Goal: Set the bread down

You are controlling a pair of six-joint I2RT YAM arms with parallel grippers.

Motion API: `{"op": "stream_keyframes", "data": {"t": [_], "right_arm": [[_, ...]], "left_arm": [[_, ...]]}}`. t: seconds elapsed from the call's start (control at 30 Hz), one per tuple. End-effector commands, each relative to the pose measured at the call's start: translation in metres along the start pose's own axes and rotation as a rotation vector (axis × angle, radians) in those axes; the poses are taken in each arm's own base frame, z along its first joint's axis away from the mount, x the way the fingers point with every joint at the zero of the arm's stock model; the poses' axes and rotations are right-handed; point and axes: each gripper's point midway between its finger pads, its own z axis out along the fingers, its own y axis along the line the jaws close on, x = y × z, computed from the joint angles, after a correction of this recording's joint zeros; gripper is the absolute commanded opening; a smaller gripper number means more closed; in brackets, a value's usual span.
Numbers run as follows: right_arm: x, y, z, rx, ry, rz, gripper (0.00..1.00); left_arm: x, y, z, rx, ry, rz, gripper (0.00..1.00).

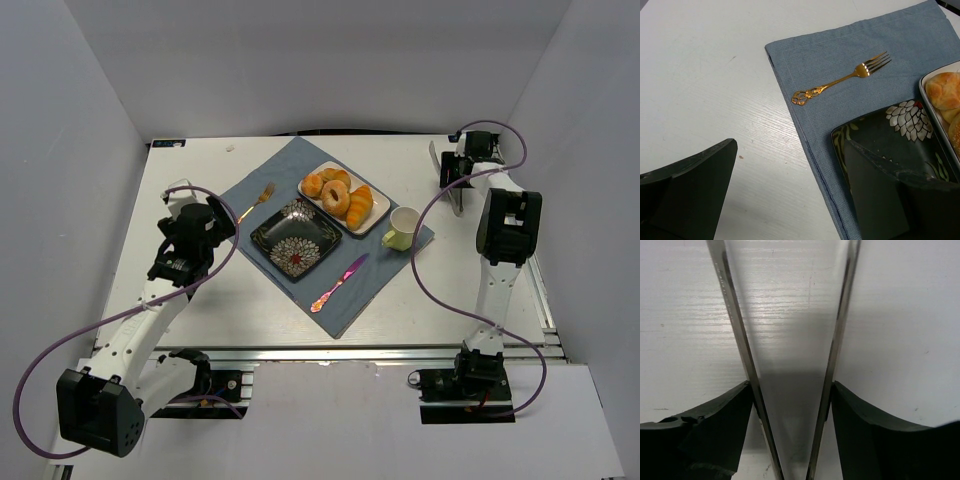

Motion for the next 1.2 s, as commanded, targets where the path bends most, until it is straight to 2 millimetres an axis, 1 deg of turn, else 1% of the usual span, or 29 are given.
{"op": "stream_keyframes", "data": {"t": [0.0,0.07,0.17,0.2,0.27,0.3,0.37,0.4,0.47,0.5,0.57,0.67,0.73,0.77,0.83,0.87,0.93,0.97,1.0,1.07,1.13,1.17], "right_arm": [[0.002,-0.005,0.002,0.02,0.029,-0.009,0.66],[0.002,-0.005,0.002,0.02,0.025,0.004,0.64],[-0.006,-0.004,-0.007,0.022,0.012,0.022,0.64],[-0.016,-0.006,-0.016,0.025,-0.011,0.029,0.64],[-0.026,-0.007,-0.026,0.032,-0.036,0.044,0.63],[-0.038,-0.008,-0.039,0.039,-0.063,0.045,0.63],[-0.048,-0.008,-0.052,0.043,-0.075,0.057,0.62],[-0.058,-0.009,-0.064,0.045,-0.095,0.061,0.62],[-0.064,-0.009,-0.079,0.046,-0.088,0.073,0.62],[-0.071,-0.008,-0.088,0.045,-0.097,0.074,0.62],[-0.077,-0.007,-0.1,0.042,-0.099,0.08,0.62],[-0.079,-0.005,-0.129,0.037,-0.093,0.086,0.63],[-0.081,-0.004,-0.141,0.03,-0.093,0.085,0.64],[-0.085,-0.003,-0.152,0.027,-0.106,0.098,0.64],[-0.086,0.0,-0.166,0.017,-0.102,0.115,0.64],[-0.091,-0.001,-0.181,0.019,-0.12,0.119,0.64],[-0.097,0.001,-0.199,0.014,-0.148,0.131,0.63],[-0.106,0.004,-0.219,-0.001,-0.186,0.137,0.63],[-0.11,0.007,-0.229,-0.012,-0.207,0.145,0.63],[-0.115,0.017,-0.249,-0.065,-0.222,0.178,0.63],[-0.125,0.036,-0.275,-0.139,-0.25,0.189,0.63],[-0.124,0.046,-0.288,-0.161,-0.248,0.18,0.63]], "left_arm": [[-0.016,-0.004,-0.004,0.001,-0.033,0.001,0.98],[-0.016,-0.005,-0.003,0.004,-0.032,0.002,0.98],[-0.019,-0.007,-0.002,0.009,-0.032,0.008,0.98],[-0.019,-0.008,-0.002,0.01,-0.03,0.01,0.98],[-0.023,-0.009,-0.002,0.012,-0.037,0.014,0.98],[-0.024,-0.01,-0.001,0.014,-0.038,0.017,0.98],[-0.029,-0.013,0.0,0.017,-0.048,0.01,0.98],[-0.03,-0.014,0.0,0.018,-0.049,0.011,0.98],[-0.035,-0.018,0.0,0.029,-0.057,0.005,0.98],[-0.036,-0.02,0.002,0.032,-0.057,0.004,0.98],[-0.042,-0.025,0.002,0.044,-0.064,-0.001,0.98],[-0.048,-0.031,0.003,0.062,-0.072,-0.008,0.98],[-0.051,-0.035,0.004,0.071,-0.079,-0.015,0.98],[-0.053,-0.037,0.004,0.079,-0.079,-0.016,0.98],[-0.056,-0.04,0.004,0.088,-0.087,-0.022,0.98],[-0.057,-0.041,0.005,0.09,-0.087,-0.024,0.98],[-0.061,-0.045,0.004,0.104,-0.091,-0.028,0.98],[-0.062,-0.047,0.004,0.111,-0.09,-0.03,0.98],[-0.064,-0.05,0.003,0.123,-0.09,-0.032,0.98],[-0.067,-0.053,0.002,0.132,-0.089,-0.032,0.98],[-0.071,-0.056,0.0,0.15,-0.087,-0.024,0.98],[-0.071,-0.057,-0.001,0.154,-0.086,-0.022,0.98]]}}
